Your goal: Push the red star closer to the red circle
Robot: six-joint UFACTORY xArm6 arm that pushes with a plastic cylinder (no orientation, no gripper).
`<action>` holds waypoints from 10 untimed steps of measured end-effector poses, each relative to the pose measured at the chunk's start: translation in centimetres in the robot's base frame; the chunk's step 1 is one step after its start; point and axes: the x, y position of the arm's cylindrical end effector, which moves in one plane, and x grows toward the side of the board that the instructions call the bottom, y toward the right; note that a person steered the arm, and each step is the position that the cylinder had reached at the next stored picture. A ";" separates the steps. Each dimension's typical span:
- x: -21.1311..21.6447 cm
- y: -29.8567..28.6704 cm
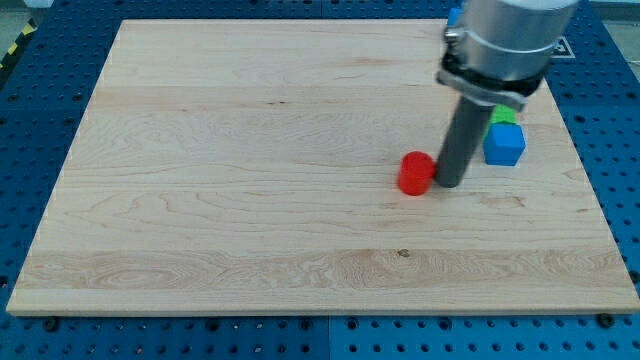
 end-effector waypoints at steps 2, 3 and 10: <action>0.2 -7.1; 1.3 -2.9; -15.9 15.9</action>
